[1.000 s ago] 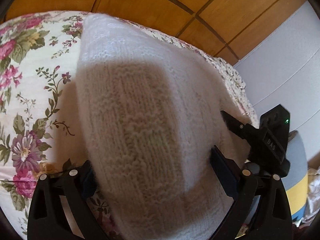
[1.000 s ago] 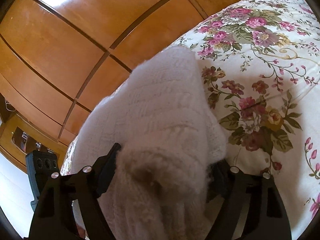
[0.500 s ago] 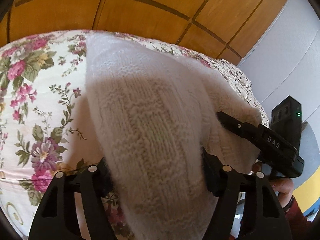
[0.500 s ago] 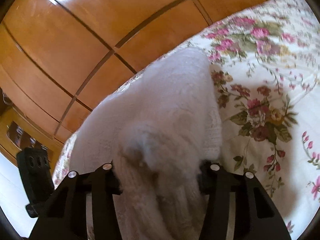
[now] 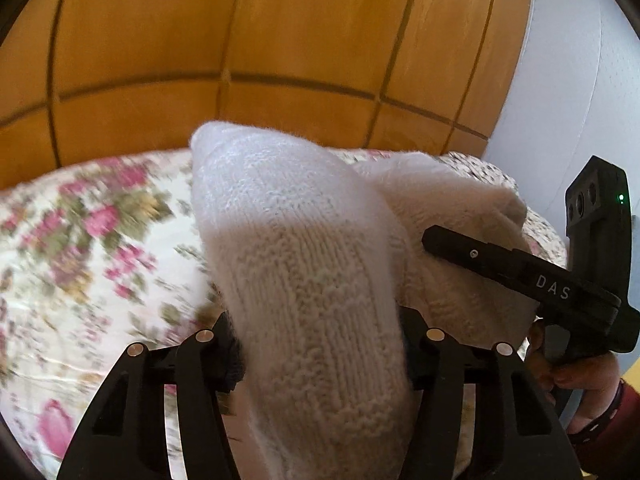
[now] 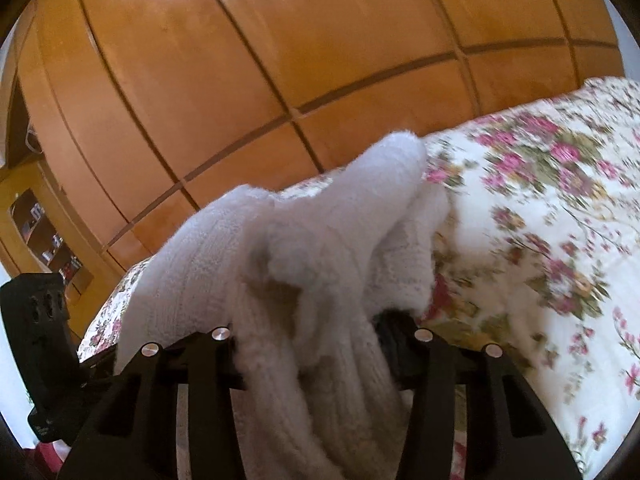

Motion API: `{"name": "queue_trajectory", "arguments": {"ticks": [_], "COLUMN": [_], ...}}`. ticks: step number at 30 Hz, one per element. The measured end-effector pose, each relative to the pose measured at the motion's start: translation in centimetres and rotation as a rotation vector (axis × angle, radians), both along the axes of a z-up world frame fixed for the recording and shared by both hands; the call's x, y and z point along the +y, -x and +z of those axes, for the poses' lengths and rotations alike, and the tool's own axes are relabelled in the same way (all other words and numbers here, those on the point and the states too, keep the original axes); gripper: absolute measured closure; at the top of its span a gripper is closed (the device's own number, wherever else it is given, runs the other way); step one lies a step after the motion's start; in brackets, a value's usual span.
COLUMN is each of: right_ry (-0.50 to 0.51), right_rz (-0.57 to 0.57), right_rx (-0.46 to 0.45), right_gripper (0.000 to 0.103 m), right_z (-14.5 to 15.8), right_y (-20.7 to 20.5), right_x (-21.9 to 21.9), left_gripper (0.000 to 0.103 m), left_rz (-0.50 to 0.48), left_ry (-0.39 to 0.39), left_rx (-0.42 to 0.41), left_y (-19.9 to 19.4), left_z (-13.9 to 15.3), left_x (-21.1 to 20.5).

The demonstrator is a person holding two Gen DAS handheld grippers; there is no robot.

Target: Fold small clothes

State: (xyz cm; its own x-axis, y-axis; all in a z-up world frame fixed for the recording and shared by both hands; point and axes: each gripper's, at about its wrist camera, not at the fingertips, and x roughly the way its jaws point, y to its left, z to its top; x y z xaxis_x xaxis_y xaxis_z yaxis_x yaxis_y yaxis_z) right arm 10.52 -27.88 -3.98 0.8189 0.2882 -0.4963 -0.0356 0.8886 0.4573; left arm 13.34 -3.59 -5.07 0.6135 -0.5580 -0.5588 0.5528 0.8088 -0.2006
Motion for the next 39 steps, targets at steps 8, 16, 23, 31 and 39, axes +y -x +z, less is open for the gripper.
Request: {"name": "queue_trajectory", "arguments": {"ticks": [8,16,23,31,39], "right_ry": [0.011,0.062,0.124,0.244,0.254], "right_rz": [0.075,0.105,0.053,-0.071,-0.122], "right_rx": [-0.053,-0.083,-0.066,0.099,0.106], "right_gripper": [0.058,0.058,0.058,0.05,0.033], "right_z": [0.5,0.4,-1.1,-5.1,-5.3], "right_y": [-5.3,-11.0,-16.0,-19.8,-19.0], "right_x": [3.5,5.7,5.1,4.5,4.0], "left_gripper": [0.047,0.047,0.047,0.041,0.015], "left_rz": [0.098,0.158,0.18,0.24,0.26], "left_ry": [-0.022,-0.073,-0.135,-0.24,-0.123], "left_rx": [-0.081,-0.171,-0.199,-0.146,-0.031], "left_y": [-3.3,-8.3,-13.0,-15.5,-15.6], "left_z": [1.1,1.2,-0.7,-3.9,-4.4], "left_x": [3.3,4.0,1.8,-0.2,2.2]}}
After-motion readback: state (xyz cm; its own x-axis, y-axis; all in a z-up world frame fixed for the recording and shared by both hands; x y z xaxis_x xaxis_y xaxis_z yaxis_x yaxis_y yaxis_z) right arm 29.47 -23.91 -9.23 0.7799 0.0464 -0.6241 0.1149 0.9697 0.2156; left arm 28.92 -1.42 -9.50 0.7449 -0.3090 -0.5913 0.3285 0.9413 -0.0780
